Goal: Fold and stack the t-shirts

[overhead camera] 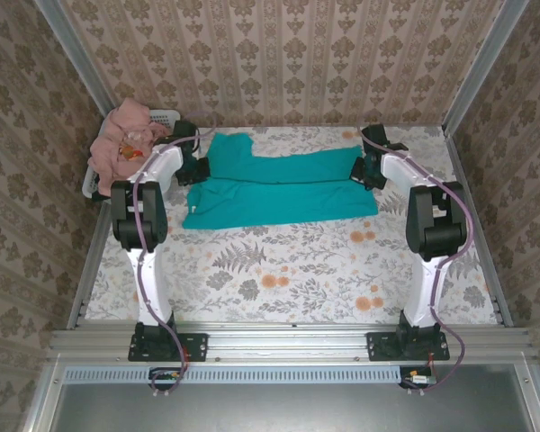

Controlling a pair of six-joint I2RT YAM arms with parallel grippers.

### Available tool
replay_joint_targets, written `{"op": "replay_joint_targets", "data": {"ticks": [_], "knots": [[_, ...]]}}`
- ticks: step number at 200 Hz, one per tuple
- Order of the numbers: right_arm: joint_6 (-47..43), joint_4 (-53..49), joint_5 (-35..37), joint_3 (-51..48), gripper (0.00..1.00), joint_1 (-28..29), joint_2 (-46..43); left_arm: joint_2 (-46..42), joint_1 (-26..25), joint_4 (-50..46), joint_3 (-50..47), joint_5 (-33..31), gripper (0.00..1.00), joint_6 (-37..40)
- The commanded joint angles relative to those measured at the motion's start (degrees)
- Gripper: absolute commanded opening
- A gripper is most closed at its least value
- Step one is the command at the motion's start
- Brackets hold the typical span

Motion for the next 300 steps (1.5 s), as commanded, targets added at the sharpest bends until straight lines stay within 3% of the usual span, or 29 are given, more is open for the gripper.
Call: {"op": "replay_joint_targets", "data": {"ticks": [1, 11, 27, 54, 68, 90, 110, 232, 275, 300], "knots": [[-0.88, -3.74, 1.99, 1.09, 0.17, -0.71, 0.17, 1.76, 0.34, -2.07, 3.37, 0.67, 0.00, 1.61], [-0.98, -2.53, 3.37, -0.87, 0.20, -0.47, -2.33, 2.74, 0.41, -3.16, 4.89, 0.50, 0.00, 1.76], [-1.39, -0.41, 5.59, -4.28, 0.35, 0.02, -7.29, 4.29, 0.41, -4.86, 7.22, 0.37, 0.00, 1.99], [-3.81, 2.42, 11.50, -10.67, 0.38, 3.80, -15.61, 4.47, 0.41, -4.60, 6.33, -0.38, 0.00, 1.52], [-4.73, 8.22, 9.93, -15.25, 0.39, 7.30, -17.84, 4.28, 0.57, -3.78, 5.38, -0.50, 0.00, 1.25], [-4.32, 9.27, 3.45, -14.66, 0.38, 10.90, -12.81, 5.00, 0.76, -3.84, 6.54, 0.65, 0.00, 0.97], [-1.68, 4.70, 6.69, -9.52, 0.34, 11.25, -6.21, 5.42, 0.83, -4.10, 7.23, 1.19, 0.00, 1.10], [1.04, -5.69, 6.66, 11.46, 0.34, 3.66, 11.33, 3.25, 0.93, -0.74, 4.41, 4.24, 0.00, 2.16], [-0.43, -9.14, 7.87, 16.49, 0.38, 3.51, 10.61, 2.59, 1.11, -1.35, 5.81, 5.13, 0.03, 2.81], [-1.58, -6.47, 8.05, 10.31, 0.50, 5.03, 3.30, 1.96, 1.11, -0.34, 5.90, 6.45, 0.06, 2.82]]}}
